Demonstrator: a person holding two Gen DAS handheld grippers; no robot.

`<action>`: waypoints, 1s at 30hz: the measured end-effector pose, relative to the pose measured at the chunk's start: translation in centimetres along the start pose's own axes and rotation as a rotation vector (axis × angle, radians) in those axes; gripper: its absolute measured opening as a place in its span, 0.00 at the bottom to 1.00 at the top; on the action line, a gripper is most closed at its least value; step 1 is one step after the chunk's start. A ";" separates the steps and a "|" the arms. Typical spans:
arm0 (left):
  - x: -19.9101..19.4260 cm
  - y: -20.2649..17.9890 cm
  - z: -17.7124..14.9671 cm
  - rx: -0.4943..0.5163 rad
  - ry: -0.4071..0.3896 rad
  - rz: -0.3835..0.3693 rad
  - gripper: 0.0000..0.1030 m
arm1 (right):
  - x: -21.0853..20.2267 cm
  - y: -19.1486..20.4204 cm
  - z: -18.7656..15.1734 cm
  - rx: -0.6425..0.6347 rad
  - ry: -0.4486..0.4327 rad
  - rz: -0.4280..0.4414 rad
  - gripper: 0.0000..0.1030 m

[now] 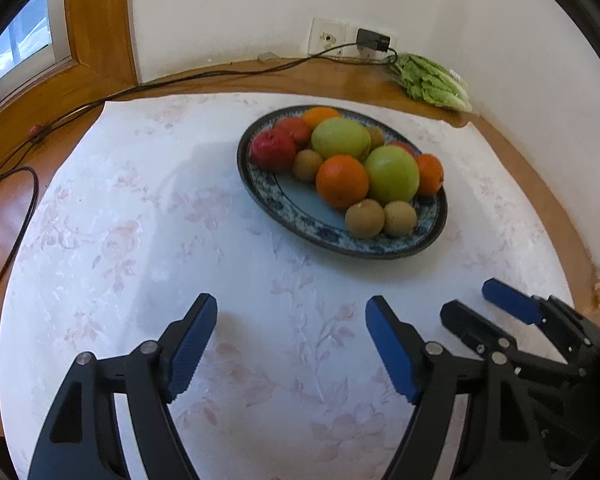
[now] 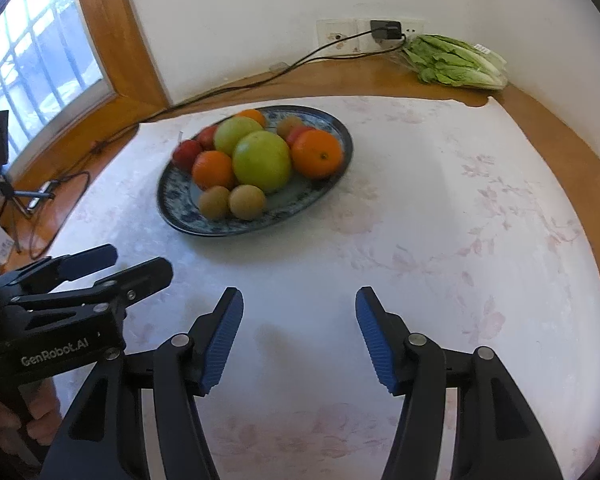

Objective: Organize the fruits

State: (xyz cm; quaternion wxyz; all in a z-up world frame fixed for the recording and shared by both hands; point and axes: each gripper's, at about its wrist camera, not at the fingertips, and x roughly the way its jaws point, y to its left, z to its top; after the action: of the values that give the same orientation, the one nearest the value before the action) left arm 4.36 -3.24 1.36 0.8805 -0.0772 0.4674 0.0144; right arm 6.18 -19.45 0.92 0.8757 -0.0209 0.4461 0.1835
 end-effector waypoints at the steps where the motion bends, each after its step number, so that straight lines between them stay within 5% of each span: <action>1: 0.2 0.0 -0.1 0.002 0.002 0.003 0.78 | 0.1 -0.1 0.0 -0.002 -0.003 -0.012 0.58; 14: 0.7 -1.2 -0.8 0.054 -0.029 0.096 0.82 | 0.4 0.1 -0.4 -0.023 -0.034 -0.066 0.59; 30: 0.9 -1.3 -0.8 0.055 -0.032 0.107 0.82 | 0.4 0.1 -0.4 -0.029 -0.033 -0.073 0.59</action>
State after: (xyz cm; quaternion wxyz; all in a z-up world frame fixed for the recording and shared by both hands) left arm 4.33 -4.64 0.39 0.8876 -0.0277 0.4570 0.0498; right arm 6.10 -19.34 0.38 0.8886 -0.0467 0.4280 0.1581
